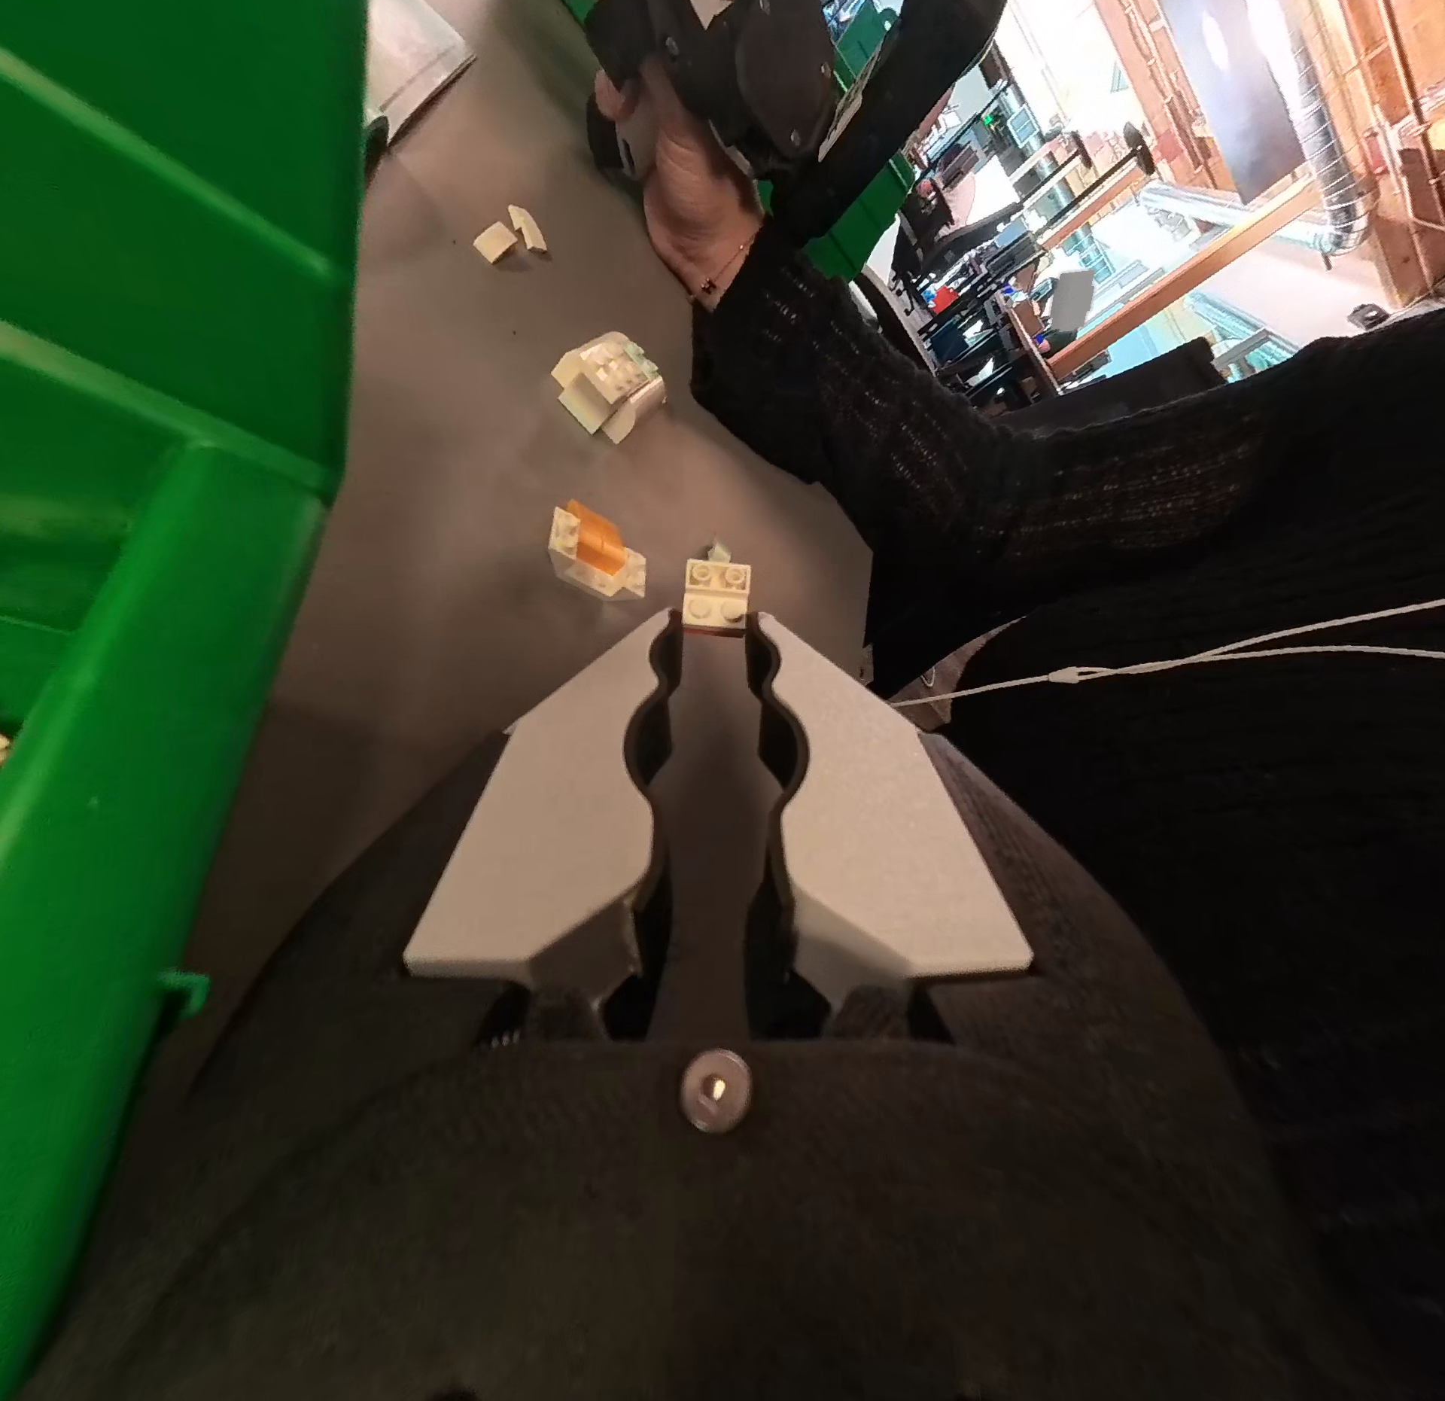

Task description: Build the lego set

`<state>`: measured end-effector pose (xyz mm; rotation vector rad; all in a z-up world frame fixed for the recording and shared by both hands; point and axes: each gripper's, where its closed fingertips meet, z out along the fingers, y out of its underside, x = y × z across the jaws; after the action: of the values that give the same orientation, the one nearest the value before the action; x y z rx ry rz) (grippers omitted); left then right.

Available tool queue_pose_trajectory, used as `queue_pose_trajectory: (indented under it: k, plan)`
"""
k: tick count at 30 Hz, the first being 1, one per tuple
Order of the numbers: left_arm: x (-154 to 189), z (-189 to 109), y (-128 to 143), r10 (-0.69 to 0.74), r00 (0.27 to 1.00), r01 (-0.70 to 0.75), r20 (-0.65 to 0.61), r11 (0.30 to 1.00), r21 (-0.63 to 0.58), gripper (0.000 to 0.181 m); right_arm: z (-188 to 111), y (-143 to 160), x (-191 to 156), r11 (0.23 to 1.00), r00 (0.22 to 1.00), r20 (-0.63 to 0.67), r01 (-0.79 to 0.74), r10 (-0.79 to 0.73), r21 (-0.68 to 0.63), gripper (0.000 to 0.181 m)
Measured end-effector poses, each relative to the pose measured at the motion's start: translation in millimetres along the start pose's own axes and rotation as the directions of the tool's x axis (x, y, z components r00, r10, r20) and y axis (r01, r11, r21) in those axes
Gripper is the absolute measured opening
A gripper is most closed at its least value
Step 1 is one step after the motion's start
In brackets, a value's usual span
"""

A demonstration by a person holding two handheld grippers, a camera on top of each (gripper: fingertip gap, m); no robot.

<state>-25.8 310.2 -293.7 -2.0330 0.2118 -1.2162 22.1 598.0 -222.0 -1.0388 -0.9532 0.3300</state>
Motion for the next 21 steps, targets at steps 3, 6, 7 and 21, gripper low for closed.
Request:
queue_pose_trajectory:
  k: [3, 6, 7, 21]
  plan:
    - [-0.5, 0.4, 0.5, 0.000, 1.000, 0.000, 0.004, 1.000, -0.004, 0.015, 0.1, 0.0, -0.4, 1.000, 1.000, 0.001, 0.003, -0.003, -0.001, 0.011]
    - [-0.6, 0.4, 0.6, -0.001, 1.000, 0.001, 0.004, 1.000, -0.004, 0.015, 0.2, 0.1, -0.6, 1.000, 1.000, 0.002, 0.003, -0.003, -0.001, 0.011]
    - [-0.6, 0.5, 0.6, -0.001, 1.000, 0.001, 0.005, 1.000, -0.005, 0.015, 0.2, 0.1, -0.6, 1.000, 1.000, 0.002, 0.004, -0.004, -0.001, 0.011]
    - [-1.5, 1.4, 1.5, -0.001, 1.000, 0.001, 0.014, 1.000, -0.012, 0.015, 0.6, 0.2, -1.4, 1.000, 1.000, 0.004, 0.008, -0.008, -0.003, 0.011]
